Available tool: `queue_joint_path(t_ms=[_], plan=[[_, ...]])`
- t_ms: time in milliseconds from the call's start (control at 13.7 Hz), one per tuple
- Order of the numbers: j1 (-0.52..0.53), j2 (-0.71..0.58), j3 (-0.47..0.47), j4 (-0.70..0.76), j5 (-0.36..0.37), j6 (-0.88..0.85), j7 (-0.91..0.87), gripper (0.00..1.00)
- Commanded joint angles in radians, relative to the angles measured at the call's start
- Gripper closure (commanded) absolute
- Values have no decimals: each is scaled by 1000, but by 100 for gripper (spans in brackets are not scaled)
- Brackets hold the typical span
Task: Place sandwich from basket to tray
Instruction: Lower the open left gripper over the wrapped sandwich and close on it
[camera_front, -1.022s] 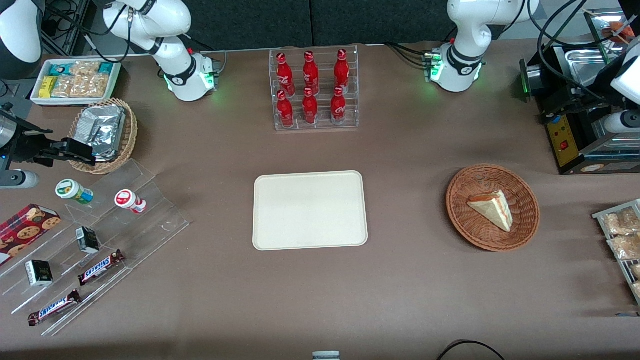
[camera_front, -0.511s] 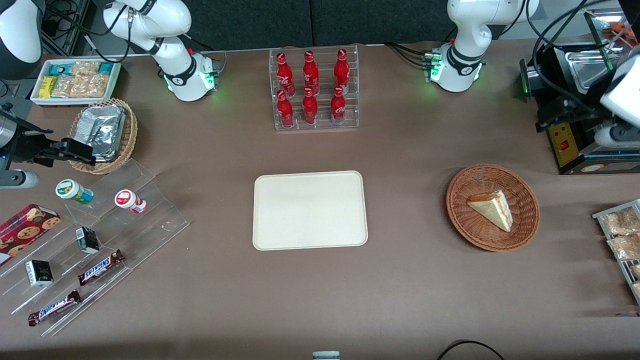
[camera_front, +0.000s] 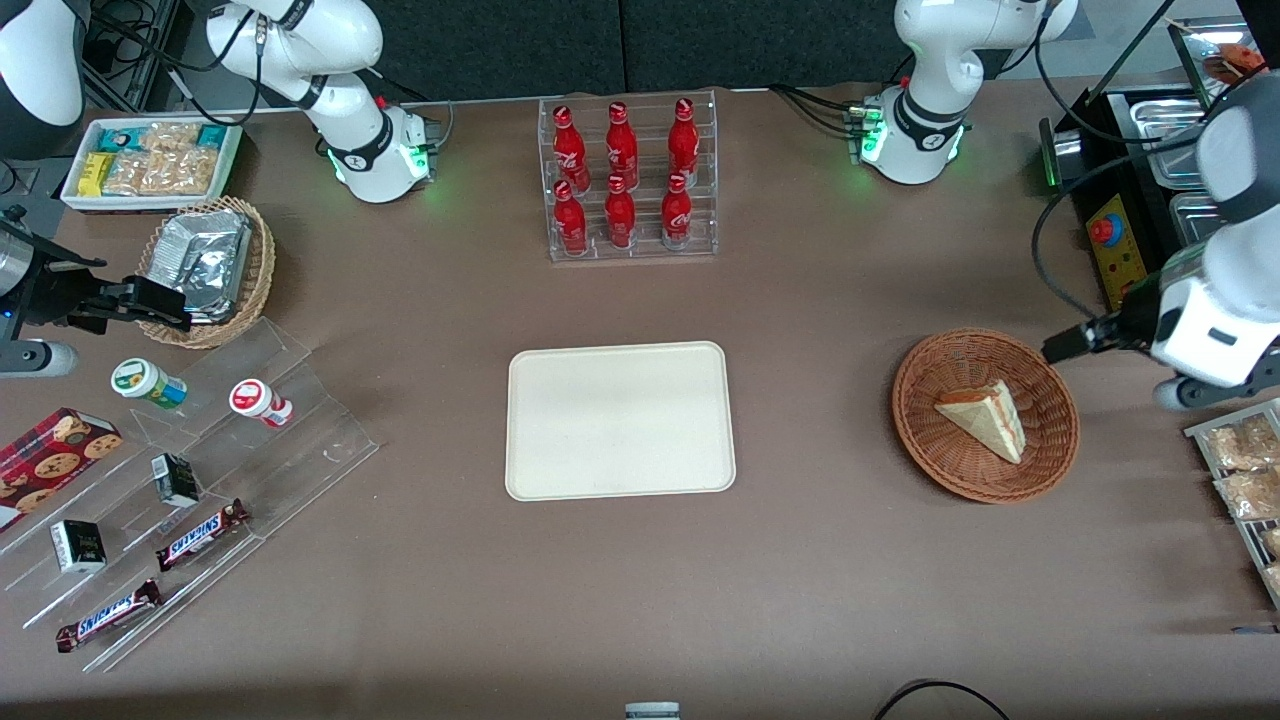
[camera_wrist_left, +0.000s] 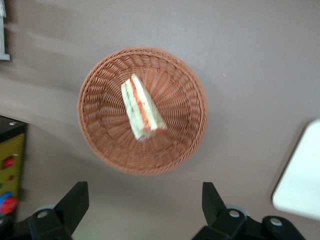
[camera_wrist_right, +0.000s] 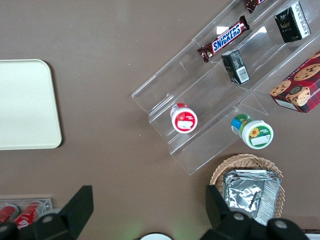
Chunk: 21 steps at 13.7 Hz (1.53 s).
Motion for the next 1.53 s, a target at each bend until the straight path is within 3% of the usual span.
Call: queue_joint_path(t_ms=[0, 365, 803, 1460], plan=[[-1, -18, -4, -126, 13, 142, -142, 0], [-1, 30, -4, -209, 106, 293, -313, 0], [0, 36, -4, -412, 105, 596, -455, 0], [2, 84, 19, -509, 107, 713, -457, 0]])
